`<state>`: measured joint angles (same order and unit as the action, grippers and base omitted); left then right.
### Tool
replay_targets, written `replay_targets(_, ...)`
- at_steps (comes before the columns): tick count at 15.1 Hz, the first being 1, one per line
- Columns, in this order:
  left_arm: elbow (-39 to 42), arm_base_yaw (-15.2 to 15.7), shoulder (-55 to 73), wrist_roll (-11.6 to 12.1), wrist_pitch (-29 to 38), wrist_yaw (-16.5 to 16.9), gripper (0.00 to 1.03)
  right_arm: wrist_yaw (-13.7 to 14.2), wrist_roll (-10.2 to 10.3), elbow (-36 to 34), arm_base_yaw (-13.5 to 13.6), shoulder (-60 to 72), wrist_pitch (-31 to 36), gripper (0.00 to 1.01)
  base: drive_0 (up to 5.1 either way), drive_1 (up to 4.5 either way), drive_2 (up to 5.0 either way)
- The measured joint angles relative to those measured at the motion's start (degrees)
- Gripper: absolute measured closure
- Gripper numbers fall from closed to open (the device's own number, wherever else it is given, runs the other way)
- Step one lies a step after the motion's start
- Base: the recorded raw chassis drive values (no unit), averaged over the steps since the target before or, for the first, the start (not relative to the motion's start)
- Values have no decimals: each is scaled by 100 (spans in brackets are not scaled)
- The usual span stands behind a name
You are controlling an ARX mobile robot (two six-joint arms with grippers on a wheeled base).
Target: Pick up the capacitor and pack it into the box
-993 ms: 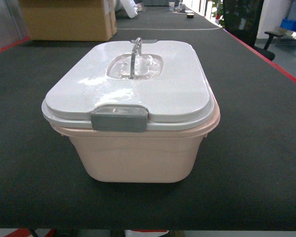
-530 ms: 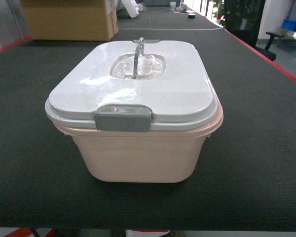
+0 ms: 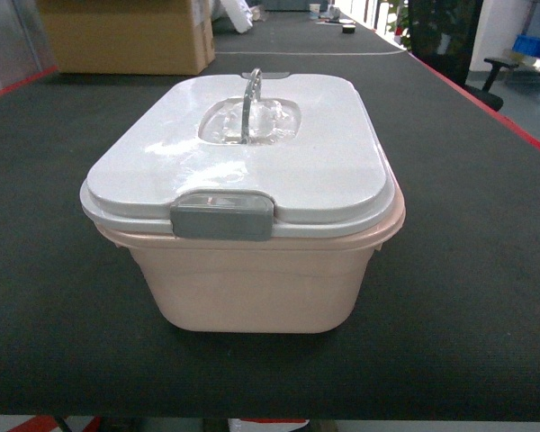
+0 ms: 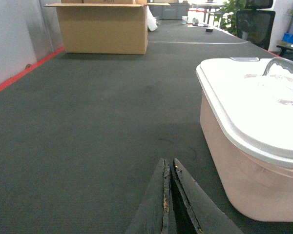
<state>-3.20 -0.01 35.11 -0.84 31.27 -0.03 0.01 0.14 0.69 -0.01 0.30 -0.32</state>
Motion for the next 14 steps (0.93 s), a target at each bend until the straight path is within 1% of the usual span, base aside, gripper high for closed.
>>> replay_targets(1,57,0,-258,0,-168,-2,101,0,0,0,0,2,0,3,0,0,0)
replay_targets(2,236,0,-282,0,114,2,101,0,0,0,0,0,0,3,0,0,0)
replay_targets(7,247,0,-1379,2,-988,2,101,0,0,0,0,2,0,3,0,0,0)
replay_targets(14,247,0,-2352,2,-1967,0,101,0,0,0,0,2,0,3,0,0,0)
